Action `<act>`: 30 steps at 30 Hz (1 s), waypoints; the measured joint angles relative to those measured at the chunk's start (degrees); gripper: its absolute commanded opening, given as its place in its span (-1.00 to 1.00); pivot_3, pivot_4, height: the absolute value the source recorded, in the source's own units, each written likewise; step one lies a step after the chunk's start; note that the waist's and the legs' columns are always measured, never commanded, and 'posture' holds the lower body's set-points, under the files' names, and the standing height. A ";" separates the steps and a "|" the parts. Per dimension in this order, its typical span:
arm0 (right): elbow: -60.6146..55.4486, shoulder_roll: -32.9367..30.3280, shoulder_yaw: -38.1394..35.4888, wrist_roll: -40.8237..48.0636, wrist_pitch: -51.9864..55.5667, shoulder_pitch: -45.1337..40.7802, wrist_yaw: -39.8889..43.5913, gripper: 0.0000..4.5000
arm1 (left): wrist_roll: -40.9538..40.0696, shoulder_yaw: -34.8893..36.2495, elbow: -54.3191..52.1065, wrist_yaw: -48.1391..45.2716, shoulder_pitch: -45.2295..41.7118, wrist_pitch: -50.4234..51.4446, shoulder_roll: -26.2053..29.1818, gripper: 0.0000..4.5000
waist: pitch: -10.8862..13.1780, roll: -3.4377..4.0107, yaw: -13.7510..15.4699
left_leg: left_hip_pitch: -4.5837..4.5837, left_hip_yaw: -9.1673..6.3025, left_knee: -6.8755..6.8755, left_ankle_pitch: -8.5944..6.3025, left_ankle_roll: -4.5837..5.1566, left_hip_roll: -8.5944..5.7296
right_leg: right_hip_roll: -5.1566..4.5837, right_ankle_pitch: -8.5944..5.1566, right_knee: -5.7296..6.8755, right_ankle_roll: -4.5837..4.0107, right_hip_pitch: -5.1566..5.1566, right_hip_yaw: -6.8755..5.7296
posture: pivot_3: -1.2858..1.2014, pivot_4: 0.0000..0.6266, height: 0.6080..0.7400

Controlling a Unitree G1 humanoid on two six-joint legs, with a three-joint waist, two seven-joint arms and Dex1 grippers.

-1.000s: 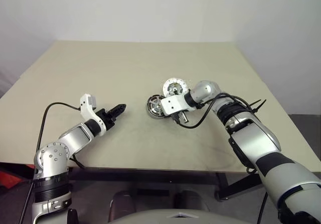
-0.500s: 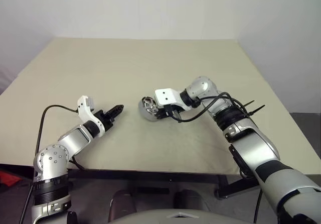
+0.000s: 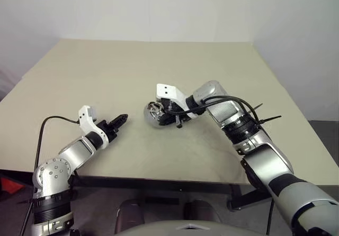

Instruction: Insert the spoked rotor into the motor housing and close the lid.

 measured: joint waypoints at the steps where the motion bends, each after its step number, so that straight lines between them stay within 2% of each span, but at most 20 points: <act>1: -0.03 0.49 0.05 0.37 2.04 -0.06 -0.60 -1.00 | -0.08 0.17 -0.23 0.09 0.14 0.00 0.05 0.06 | 0.00 0.00 0.02 | 0.00 0.00 0.00 0.02 -0.04 0.00 | 0.00 0.00 0.01 0.00 0.00 0.00 | 0.03 -1.00 1.00; 9: -1.09 3.99 0.73 4.72 15.01 -2.50 -4.42 -1.00 | -1.08 2.15 -1.39 0.97 1.30 -0.01 1.04 0.06 | 0.00 0.00 0.25 | 0.04 -0.01 -0.03 0.08 -0.15 0.00 | 0.01 0.00 0.02 0.01 0.00 0.00 | 0.03 -1.00 1.00; 14: -2.24 4.84 2.05 8.03 20.04 -3.96 -5.92 -1.00 | -1.93 5.22 -1.50 1.02 2.13 -0.10 3.84 0.06 | 0.00 0.00 0.92 | 0.08 -0.01 -0.04 0.11 -0.20 0.00 | 0.01 0.01 0.06 0.02 0.01 0.01 | 0.03 -1.00 1.00; 18: 0.36 7.53 2.21 8.27 19.09 -4.24 -10.80 -1.00 | -2.35 7.43 -1.49 1.04 2.36 -0.29 5.36 0.06 | -0.01 -0.01 1.03 | 0.27 -0.02 -0.04 0.12 -0.23 0.00 | 0.00 0.00 0.09 0.02 0.20 0.01 | 0.03 -1.00 1.00; 23: 8.57 11.97 2.30 8.09 12.91 -4.15 -17.75 -1.00 | -2.91 7.69 -1.54 1.34 2.57 -0.28 5.46 0.06 | 0.00 0.00 1.13 | 0.76 -0.03 -0.06 0.08 -0.19 -0.01 | -0.01 -0.02 0.06 0.05 0.71 0.02 | 0.03 -1.00 1.00; 30: 13.18 12.80 2.31 8.15 8.29 -4.17 -19.48 -1.00 | -3.12 7.67 -1.61 1.76 2.70 -0.27 5.60 0.06 | 0.01 0.01 1.42 | 1.12 -0.13 -0.06 0.09 -0.21 -0.02 | 0.00 -0.24 0.08 0.46 1.12 0.02 | 0.03 -1.00 1.00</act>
